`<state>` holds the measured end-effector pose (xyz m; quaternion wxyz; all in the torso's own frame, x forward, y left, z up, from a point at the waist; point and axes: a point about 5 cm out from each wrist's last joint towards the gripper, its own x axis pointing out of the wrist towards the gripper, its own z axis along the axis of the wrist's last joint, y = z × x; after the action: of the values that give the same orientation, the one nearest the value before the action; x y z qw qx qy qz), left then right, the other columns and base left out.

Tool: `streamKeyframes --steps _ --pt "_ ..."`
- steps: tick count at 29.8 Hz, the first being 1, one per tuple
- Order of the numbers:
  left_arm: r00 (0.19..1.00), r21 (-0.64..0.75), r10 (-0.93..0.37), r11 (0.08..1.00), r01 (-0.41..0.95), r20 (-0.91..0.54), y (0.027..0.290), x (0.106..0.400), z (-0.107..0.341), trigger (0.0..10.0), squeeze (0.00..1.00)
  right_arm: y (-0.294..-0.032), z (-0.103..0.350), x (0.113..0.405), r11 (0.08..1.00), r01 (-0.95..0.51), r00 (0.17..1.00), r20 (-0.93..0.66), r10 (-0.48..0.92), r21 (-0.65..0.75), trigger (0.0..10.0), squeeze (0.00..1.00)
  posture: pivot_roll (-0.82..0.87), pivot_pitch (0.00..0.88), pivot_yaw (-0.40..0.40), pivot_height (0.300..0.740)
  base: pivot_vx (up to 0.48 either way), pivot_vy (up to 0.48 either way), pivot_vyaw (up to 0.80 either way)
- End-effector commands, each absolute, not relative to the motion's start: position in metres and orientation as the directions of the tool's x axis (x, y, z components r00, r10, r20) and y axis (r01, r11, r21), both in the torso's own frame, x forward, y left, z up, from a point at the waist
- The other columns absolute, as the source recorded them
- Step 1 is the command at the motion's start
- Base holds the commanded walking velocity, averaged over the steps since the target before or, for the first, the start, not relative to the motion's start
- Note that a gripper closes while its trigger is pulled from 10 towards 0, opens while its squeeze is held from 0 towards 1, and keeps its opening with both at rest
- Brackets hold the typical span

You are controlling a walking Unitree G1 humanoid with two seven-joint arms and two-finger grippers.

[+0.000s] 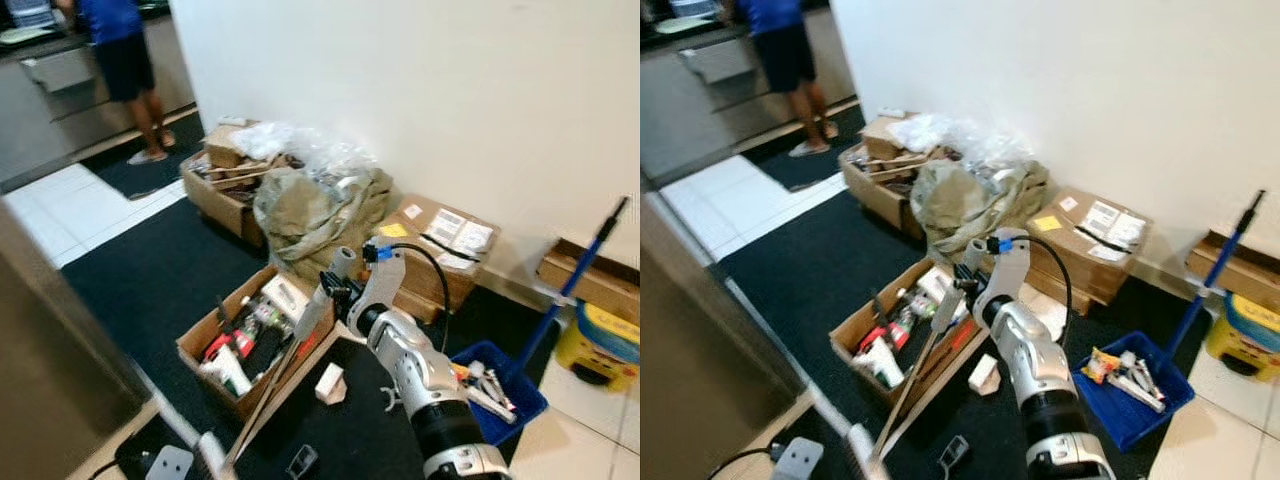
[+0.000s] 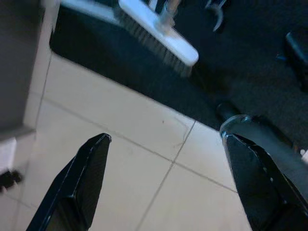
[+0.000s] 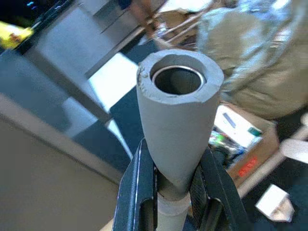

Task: Sweep floor

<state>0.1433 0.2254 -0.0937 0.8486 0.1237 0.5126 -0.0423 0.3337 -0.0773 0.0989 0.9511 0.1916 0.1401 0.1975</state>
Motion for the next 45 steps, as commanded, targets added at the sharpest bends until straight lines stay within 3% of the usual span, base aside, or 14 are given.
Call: streamKeyframes --steps 1,8,12,15,22,30,36,38,40,42,45 --pt "0.459 0.168 0.055 0.963 0.209 -0.886 0.227 0.14 -0.095 10.0 0.0 -0.073 0.102 0.336 0.853 -0.317 0.891 -0.177 0.417 0.416 10.0 0.0 -0.02 0.001 0.083 0.74 0.0 0.0 -0.8" --pt "0.458 0.166 0.054 0.964 0.208 -0.887 0.227 0.14 -0.095 10.0 0.0 -0.074 0.092 0.335 0.871 -0.278 0.89 -0.231 0.392 0.405 10.0 0.0 -0.02 0.007 0.086 0.74 0.0 0.0 -0.46" --pt "0.457 0.165 0.053 0.964 0.207 -0.888 0.227 0.14 -0.095 10.0 0.0 -0.072 0.079 0.332 0.856 -0.257 0.876 -0.265 0.402 0.448 10.0 0.0 -0.02 0.011 0.084 0.74 0.0 0.0 0.0" --pt "0.453 0.159 0.048 0.965 0.21 -0.89 0.226 0.138 -0.096 10.0 0.0 -0.072 0.067 0.331 0.795 -0.213 0.873 -0.254 0.416 0.568 10.0 0.0 0.0 0.033 0.078 0.74 0.0 0.0 0.0" --pt "0.442 0.154 0.047 0.966 0.209 -0.896 0.226 0.132 -0.097 10.0 0.0 -0.069 0.067 0.333 0.799 -0.214 0.88 -0.244 0.408 0.562 10.0 0.0 0.0 0.063 0.078 0.74 0.0 0.0 0.0" --pt "0.397 0.153 0.046 0.958 0.244 -0.916 0.231 0.112 -0.102 10.0 0.0 -0.067 0.049 0.324 0.933 -0.178 0.905 -0.321 0.28 0.313 10.0 0.0 0.04 0.161 0.1 0.74 0.0 0.0 0.0" --pt "0.396 0.16 0.045 0.952 0.26 -0.917 0.234 0.107 -0.103 10.0 0.0 -0.073 0.045 0.323 0.964 -0.122 0.93 -0.312 0.195 0.238 10.0 0.0 0.05 0.177 0.107 0.74 0.0 0.0 0.0" --pt "0.402 0.162 0.046 0.952 0.259 -0.914 0.234 0.107 -0.102 10.0 0.0 -0.079 0.046 0.325 0.975 -0.097 0.944 -0.292 0.154 0.201 10.0 0.0 0.05 0.18 0.109 0.74 0.0 0.0 0.0" --pt "0.42 0.168 0.045 0.951 0.26 -0.906 0.234 0.109 -0.101 10.0 0.0 -0.103 0.056 0.332 0.995 0.002 0.976 -0.218 0.019 0.098 10.0 0.0 0.05 0.175 0.113 0.74 0.0 0.0 0.0" --pt "0.42 0.168 0.045 0.951 0.26 -0.906 0.234 0.109 -0.101 10.0 0.0 -0.103 0.056 0.332 0.995 0.002 0.976 -0.218 0.019 0.098 10.0 0.0 0.05 0.175 0.113 0.74 0.0 0.0 0.0" --pt "0.425 0.167 0.04 0.949 0.268 -0.904 0.233 0.112 -0.101 10.0 0.0 -0.128 0.07 0.34 0.995 0.095 0.987 -0.129 -0.093 0.007 10.0 0.0 0.04 0.163 0.119 0.74 0.0 0.0 0.0"
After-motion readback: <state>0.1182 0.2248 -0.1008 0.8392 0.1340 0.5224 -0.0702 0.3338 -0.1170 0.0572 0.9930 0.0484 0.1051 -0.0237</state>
